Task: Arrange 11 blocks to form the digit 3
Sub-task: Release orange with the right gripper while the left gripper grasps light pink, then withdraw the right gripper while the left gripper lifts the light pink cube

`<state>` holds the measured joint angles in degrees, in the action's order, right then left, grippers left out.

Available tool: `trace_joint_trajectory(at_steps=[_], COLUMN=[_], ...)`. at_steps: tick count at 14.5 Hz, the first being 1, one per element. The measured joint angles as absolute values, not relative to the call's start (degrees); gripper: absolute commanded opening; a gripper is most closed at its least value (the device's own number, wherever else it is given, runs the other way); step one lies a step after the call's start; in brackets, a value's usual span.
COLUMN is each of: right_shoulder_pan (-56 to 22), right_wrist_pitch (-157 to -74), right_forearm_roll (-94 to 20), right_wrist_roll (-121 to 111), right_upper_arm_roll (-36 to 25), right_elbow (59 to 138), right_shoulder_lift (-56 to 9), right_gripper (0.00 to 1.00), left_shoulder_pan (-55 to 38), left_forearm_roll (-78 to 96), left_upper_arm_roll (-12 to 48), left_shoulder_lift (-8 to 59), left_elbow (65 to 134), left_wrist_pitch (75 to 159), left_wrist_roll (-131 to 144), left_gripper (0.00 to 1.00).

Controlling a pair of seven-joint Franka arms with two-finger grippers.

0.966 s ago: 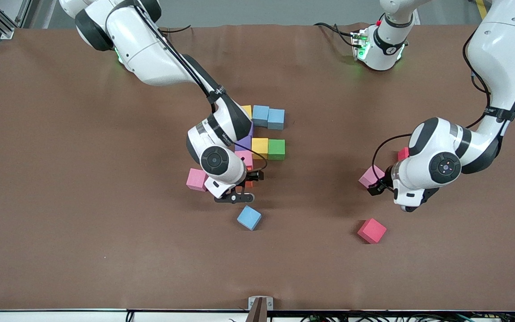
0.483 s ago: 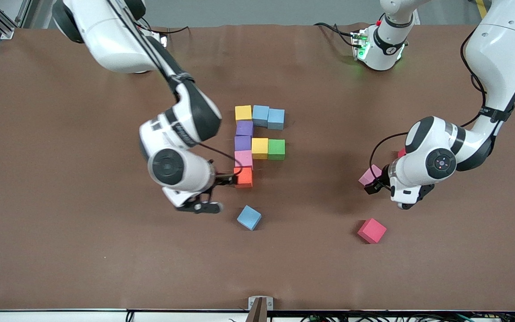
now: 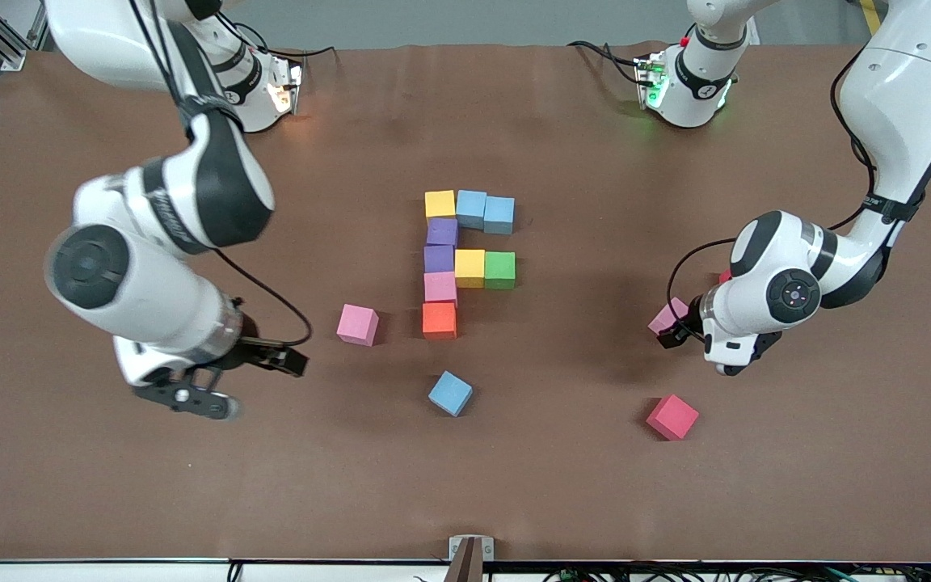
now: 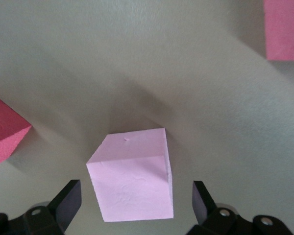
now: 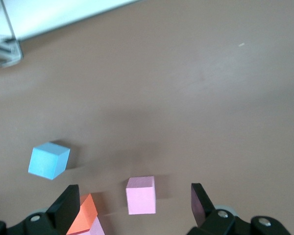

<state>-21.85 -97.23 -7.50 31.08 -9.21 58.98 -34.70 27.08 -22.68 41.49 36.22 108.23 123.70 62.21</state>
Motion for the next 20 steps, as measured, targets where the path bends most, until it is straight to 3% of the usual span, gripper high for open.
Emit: trace_joint_trajectory(at_steps=[4, 6, 8, 11, 12, 14, 20], right_shoulder_pan=[-17.71, -15.99, -14.22, -12.47, -11.81, -9.99, -6.21], right_wrist_pitch=[-94.04, -93.70, -93.07, -92.22, -91.98, -91.80, -99.68], right_forearm_roll=[-7.46, -7.44, -7.44, -7.43, -7.43, -7.43, -3.15], right_wrist_roll=[31.03, 30.93, 29.07, 22.42, 19.79, 14.48, 6.98], right_upper_arm_roll=[-9.71, -9.93, -10.00, -10.22, -10.28, -10.36, -9.76], right_elbow=[58.99, 59.00, 59.01, 60.12, 61.63, 65.94, 81.19], right_shoulder_lift=[-29.98, -28.64, -27.94, -26.34, -25.13, -22.00, -12.90], right_gripper=[1.00, 1.00, 1.00, 1.00, 1.00, 1.00, 1.00], left_shoulder_pan=[27.09, 27.06, 27.15, 27.15, 27.12, 27.10, 26.15], left_forearm_roll=[-22.92, -24.80, -26.10, -26.23, -26.23, -26.16, -19.76], left_upper_arm_roll=[41.30, 40.75, 39.80, 39.51, 39.54, 39.57, 42.06], left_shoulder_lift=[37.41, 38.29, 39.08, 39.63, 39.63, 39.63, 39.42], left_elbow=[108.71, 108.73, 108.72, 108.64, 108.33, 107.00, 99.60], left_wrist_pitch=[125.27, 125.97, 126.43, 127.04, 127.12, 127.03, 121.15], left_wrist_roll=[62.21, 62.21, 62.18, 62.04, 61.95, 62.01, 63.79], left_gripper=[0.99, 0.90, 0.78, 0.46, 0.44, 0.29, 0.21])
